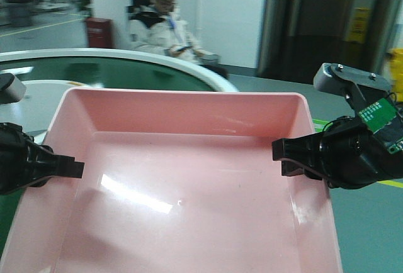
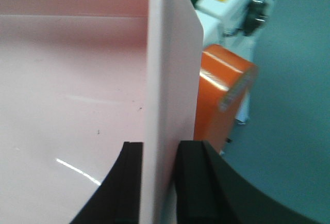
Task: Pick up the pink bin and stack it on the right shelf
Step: 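Hold the pink bin with both grippers while driving to the shelf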
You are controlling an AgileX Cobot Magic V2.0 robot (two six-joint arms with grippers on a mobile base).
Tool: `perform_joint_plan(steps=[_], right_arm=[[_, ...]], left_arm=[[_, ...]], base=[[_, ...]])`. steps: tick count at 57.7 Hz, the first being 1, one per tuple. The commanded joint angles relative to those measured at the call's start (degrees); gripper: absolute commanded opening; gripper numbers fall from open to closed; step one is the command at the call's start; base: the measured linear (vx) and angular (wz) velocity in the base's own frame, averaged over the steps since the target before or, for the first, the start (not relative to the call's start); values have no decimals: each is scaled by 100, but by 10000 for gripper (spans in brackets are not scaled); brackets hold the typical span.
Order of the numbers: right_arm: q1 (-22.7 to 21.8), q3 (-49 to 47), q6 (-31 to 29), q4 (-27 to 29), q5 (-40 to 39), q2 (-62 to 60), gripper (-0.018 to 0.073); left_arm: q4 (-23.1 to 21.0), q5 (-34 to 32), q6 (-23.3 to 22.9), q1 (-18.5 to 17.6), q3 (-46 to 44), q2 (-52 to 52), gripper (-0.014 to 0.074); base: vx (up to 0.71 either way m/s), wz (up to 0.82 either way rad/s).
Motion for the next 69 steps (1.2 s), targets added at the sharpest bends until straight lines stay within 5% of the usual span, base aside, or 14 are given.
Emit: perform_joint_plan(steps=[1,69], right_arm=[[-16,-226,-19,116,-589,-234,-8],[-16,-226,-19,134,-519,-234,-8]], left_arm=[[-285,-153,101,-44,-185,-206,-5],[-285,-153,101,-44,-185,-206,-5]], base=[[-9,-74],[12,-68]])
